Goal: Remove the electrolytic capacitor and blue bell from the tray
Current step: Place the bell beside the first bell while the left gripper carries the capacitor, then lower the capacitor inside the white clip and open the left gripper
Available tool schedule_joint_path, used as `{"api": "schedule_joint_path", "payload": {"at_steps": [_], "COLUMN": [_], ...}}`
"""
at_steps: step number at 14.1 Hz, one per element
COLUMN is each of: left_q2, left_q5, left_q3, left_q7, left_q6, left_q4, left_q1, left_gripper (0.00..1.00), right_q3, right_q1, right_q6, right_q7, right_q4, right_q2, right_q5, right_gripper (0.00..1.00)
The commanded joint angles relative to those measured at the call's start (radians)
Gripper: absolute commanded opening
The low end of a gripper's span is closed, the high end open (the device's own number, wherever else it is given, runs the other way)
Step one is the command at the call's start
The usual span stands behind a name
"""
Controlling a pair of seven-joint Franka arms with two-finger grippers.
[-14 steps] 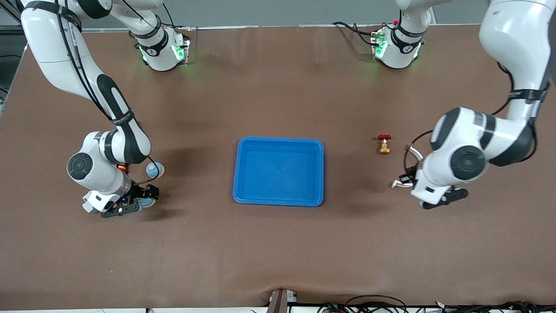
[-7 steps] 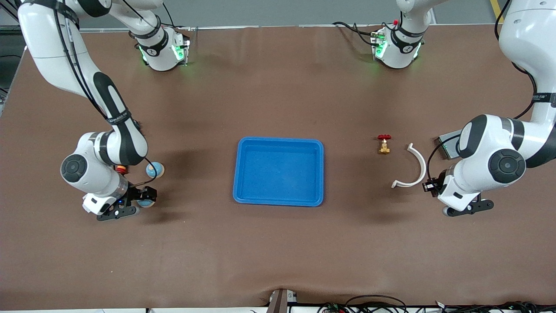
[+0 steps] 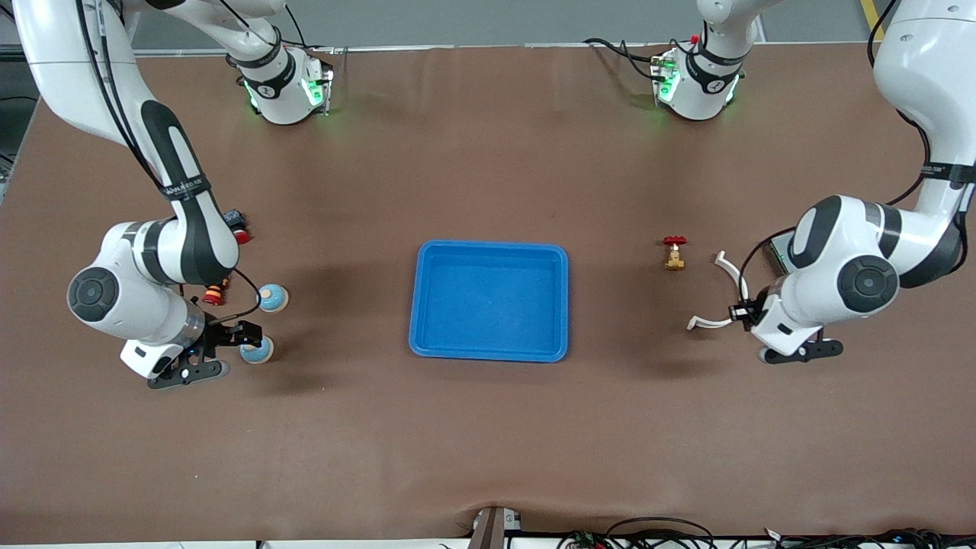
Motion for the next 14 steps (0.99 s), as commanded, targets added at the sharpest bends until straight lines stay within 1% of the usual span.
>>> {"api": "schedule_joint_path", "payload": {"at_steps": [1, 3, 5, 8, 9, 10, 11, 14], "left_q2": [-0.079, -0.075, -0.069, -0.072, -0.07, -0.07, -0.067, -0.05], "left_q5": [0.016, 0.016, 0.016, 0.017, 0.017, 0.017, 0.017, 0.017], "left_q3": [-0.063, -0.069, -0.069, -0.068, -0.066, -0.066, -0.066, -0.063], "left_q7": [0.011, 0.009, 0.005, -0.006, -0.009, -0.009, -0.009, -0.009], "left_q6": [0.021, 0.021, 0.033, 0.152, 0.171, 0.173, 0.174, 0.19], "left_q4": [-0.121, -0.128, -0.148, -0.228, -0.24, -0.242, -0.243, -0.242], "left_q1": [0.052, 0.051, 0.051, 0.063, 0.061, 0.061, 0.061, 0.061], "left_gripper": [0.0, 0.0, 0.0, 0.0, 0.0, 0.0, 0.0, 0.0], "right_q3": [0.008, 0.008, 0.008, 0.008, 0.009, 0.011, 0.009, 0.005], "right_q1": [-0.001, -0.001, -0.001, -0.001, -0.004, 0.002, 0.016, 0.013], "right_q6": [-0.148, -0.251, -0.325, -0.427, -0.47, -0.513, -0.529, -0.537], "right_q7": [0.035, 0.058, 0.078, 0.143, 0.176, 0.222, 0.256, 0.259], "right_q4": [0.036, 0.079, 0.103, 0.14, 0.172, 0.203, 0.212, 0.237], "right_q2": [-0.067, -0.093, -0.124, -0.176, -0.179, -0.179, -0.179, -0.187], "right_q5": [0.0, -0.001, -0.001, -0.005, 0.006, -0.003, -0.009, -0.037], "right_gripper": [1.0, 1.0, 1.0, 1.0, 1.0, 1.0, 1.0, 1.0]}}
